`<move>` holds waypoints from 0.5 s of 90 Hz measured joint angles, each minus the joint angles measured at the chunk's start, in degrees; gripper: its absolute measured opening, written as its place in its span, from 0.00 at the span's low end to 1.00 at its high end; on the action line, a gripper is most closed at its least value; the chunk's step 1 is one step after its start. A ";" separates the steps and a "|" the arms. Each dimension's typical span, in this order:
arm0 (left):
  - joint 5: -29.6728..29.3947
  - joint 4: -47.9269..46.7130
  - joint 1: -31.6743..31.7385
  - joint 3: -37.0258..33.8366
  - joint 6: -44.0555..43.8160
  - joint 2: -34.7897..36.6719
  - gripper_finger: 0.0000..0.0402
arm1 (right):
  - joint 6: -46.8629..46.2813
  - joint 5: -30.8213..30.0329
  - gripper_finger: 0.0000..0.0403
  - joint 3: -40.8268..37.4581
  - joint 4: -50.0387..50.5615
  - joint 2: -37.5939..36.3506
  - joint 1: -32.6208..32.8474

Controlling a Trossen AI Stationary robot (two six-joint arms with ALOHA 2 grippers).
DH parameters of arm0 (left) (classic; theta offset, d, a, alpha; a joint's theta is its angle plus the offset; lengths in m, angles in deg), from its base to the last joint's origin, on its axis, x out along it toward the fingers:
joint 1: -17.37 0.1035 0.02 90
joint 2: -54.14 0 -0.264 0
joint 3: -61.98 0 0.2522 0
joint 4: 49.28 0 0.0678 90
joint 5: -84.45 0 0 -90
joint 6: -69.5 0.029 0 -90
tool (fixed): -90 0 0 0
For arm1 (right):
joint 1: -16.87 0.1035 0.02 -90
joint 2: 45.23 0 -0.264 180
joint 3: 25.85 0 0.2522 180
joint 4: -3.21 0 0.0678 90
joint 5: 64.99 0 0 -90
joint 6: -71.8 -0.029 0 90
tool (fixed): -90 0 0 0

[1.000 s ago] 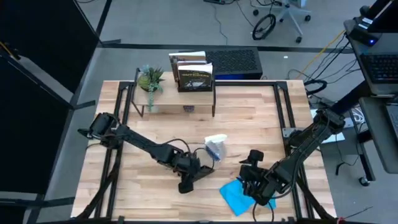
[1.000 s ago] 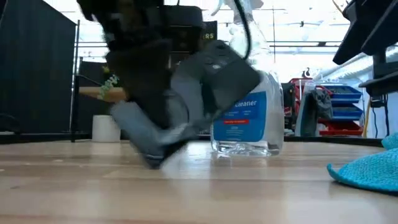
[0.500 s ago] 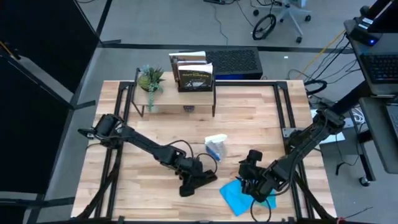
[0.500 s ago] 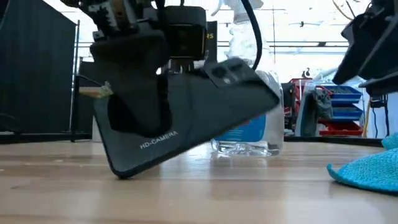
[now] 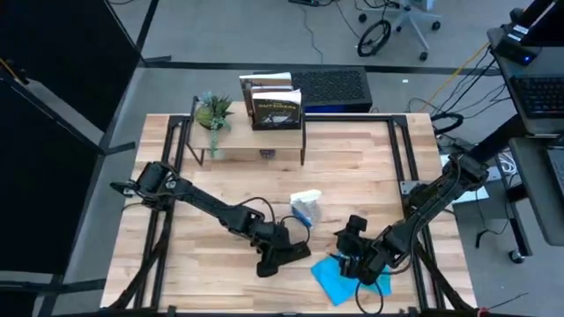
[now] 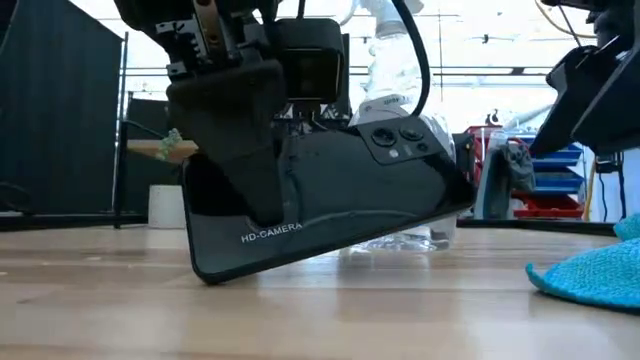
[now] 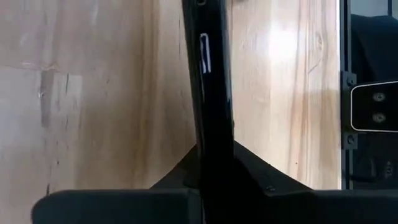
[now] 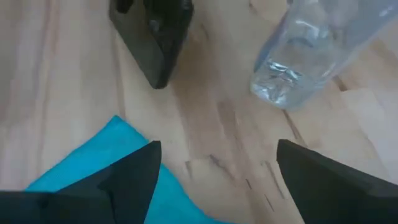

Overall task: Apply microfiber cloth
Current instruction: Wipe the back of the black cellphone with a blue microfiber cloth

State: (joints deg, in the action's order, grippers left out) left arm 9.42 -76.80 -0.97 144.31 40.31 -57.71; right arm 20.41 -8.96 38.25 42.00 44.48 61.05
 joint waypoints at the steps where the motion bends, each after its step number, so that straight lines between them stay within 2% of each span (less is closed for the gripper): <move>1: -0.01 0.00 0.01 0.00 0.00 0.00 0.08 | -0.01 0.30 0.75 -0.01 0.01 0.00 0.00; 45: -0.19 -0.16 0.34 -0.04 -0.48 -0.02 0.11 | -0.43 2.46 0.75 -0.03 -0.28 0.00 0.13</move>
State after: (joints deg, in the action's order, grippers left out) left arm 9.23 -76.96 -0.63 144.27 39.83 -57.74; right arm 19.99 -6.50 38.22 41.72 44.48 61.19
